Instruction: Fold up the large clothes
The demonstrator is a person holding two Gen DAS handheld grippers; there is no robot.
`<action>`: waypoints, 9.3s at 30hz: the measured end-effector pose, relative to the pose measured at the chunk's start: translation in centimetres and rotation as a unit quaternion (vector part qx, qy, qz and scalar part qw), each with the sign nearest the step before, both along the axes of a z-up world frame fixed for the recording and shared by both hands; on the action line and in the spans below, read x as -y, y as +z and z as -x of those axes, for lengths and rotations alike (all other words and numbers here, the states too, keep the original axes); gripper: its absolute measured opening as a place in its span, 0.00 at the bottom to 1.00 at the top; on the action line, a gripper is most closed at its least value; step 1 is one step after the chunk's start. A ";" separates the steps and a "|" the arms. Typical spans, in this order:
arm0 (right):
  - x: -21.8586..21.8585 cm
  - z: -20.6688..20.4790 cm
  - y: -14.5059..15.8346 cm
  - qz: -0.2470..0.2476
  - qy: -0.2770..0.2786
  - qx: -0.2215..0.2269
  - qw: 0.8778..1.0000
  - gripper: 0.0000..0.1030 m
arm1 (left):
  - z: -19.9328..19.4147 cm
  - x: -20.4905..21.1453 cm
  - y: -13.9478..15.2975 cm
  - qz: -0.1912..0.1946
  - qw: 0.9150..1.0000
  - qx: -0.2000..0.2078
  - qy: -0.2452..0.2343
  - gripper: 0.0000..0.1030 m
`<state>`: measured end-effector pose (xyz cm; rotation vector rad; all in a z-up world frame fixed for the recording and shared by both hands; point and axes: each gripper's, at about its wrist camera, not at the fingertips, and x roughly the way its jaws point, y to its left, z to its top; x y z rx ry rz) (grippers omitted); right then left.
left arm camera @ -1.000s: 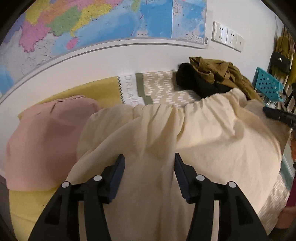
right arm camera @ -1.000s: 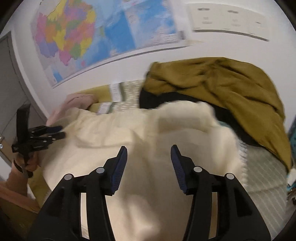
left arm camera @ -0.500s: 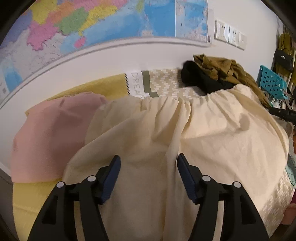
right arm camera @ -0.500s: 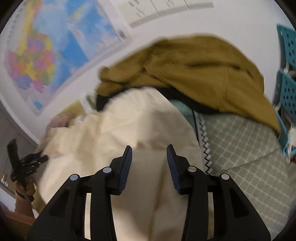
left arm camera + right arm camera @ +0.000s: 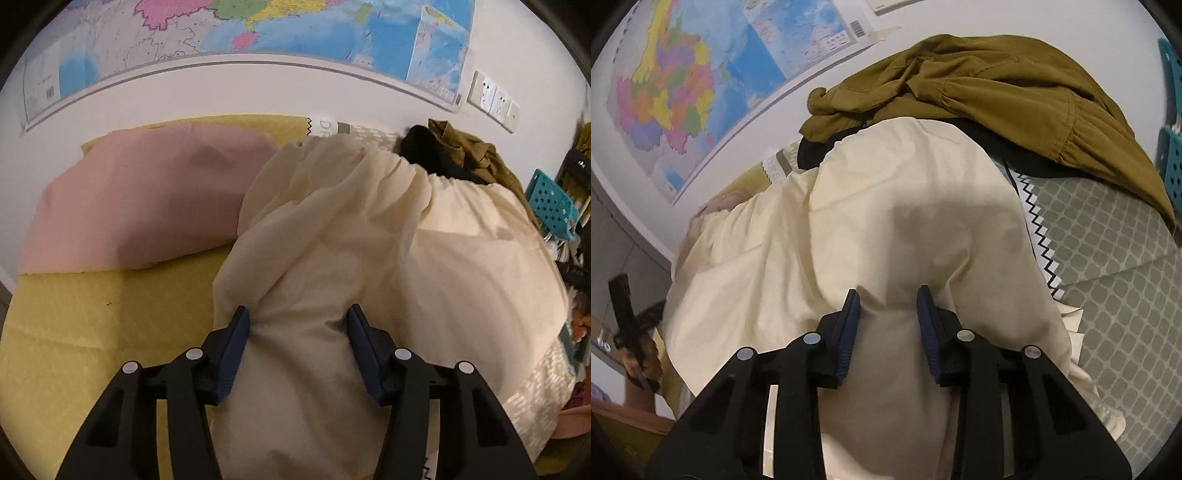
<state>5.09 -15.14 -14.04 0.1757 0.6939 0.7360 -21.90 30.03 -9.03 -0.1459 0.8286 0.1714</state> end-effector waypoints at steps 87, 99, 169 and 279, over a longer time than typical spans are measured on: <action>-2.9 2.0 -0.7 -0.114 -0.001 -0.048 0.992 0.95 | -2.2 4.2 -1.8 0.141 0.989 0.004 0.034 0.91; -2.4 1.1 -1.0 -0.119 0.004 -0.068 0.991 0.63 | -2.1 3.3 -1.7 0.161 0.986 0.005 0.032 0.67; -3.1 4.8 2.9 -0.119 0.079 -0.062 0.988 0.18 | -3.0 3.8 0.5 0.199 0.980 -0.012 -0.017 0.37; -44.1 3.7 11.3 0.054 0.278 0.087 0.955 0.58 | -2.7 -18.9 3.2 -0.017 0.973 0.079 0.216 0.93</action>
